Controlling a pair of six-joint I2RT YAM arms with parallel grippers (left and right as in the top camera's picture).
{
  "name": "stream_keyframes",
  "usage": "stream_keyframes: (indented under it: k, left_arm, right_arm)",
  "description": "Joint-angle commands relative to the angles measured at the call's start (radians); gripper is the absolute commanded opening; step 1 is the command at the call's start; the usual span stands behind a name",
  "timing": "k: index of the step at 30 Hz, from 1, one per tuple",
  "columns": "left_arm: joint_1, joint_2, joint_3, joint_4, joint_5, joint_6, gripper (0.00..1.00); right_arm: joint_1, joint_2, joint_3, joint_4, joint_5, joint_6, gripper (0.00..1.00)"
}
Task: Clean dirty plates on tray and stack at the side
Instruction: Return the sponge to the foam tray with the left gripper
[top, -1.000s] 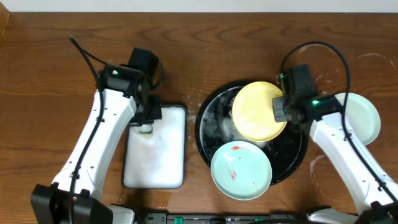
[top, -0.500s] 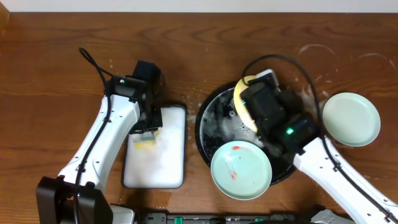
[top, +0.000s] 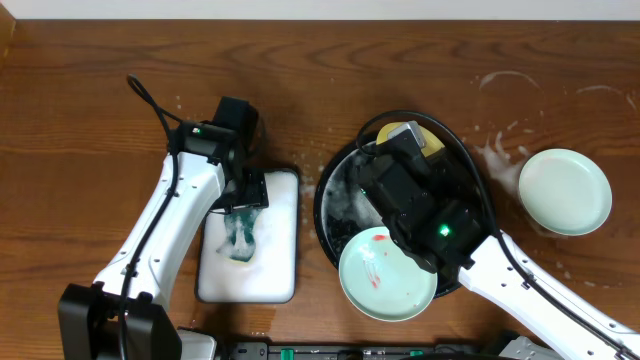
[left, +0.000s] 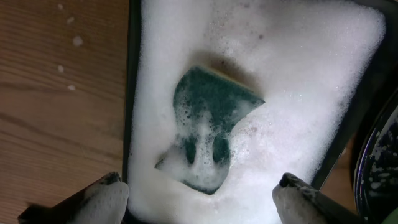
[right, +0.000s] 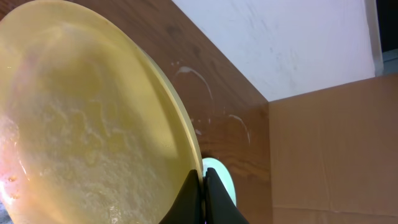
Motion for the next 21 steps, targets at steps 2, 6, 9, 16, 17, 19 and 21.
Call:
stream_keyframes:
  k: [2,6,9,16,17,19,21]
  left_arm:
    - [0.005,-0.002,0.000,-0.003,-0.012,0.005,0.81]
    - [0.005,-0.002,0.000,-0.003,-0.012,0.005,0.81]
    - [0.005,-0.002,0.000,-0.002,-0.012,0.005,0.81]
    - [0.005,-0.002,0.000,-0.003,-0.012,0.005,0.82]
    - [0.005,-0.002,0.000,-0.002,-0.012,0.005,0.82]
    - [0.005,-0.002,0.000,-0.002,-0.012,0.005,0.82]
    - [0.005,-0.002,0.000,-0.003,-0.012,0.005,0.82]
  right_arm:
    - [0.009,-0.016,0.004,0.010,0.044,-0.002,0.01]
    - [0.010,-0.016,0.004,0.021,0.044,-0.002,0.01]
    - [0.010,-0.016,0.004,0.021,0.043,-0.003,0.01]
    - [0.009,-0.016,0.004,0.021,0.044,-0.022,0.01]
    - [0.009,-0.016,0.004,0.021,0.044,-0.021,0.01]
    - [0.009,-0.016,0.004,0.021,0.043,-0.021,0.01]
    - [0.009,-0.016,0.004,0.021,0.044,-0.022,0.01]
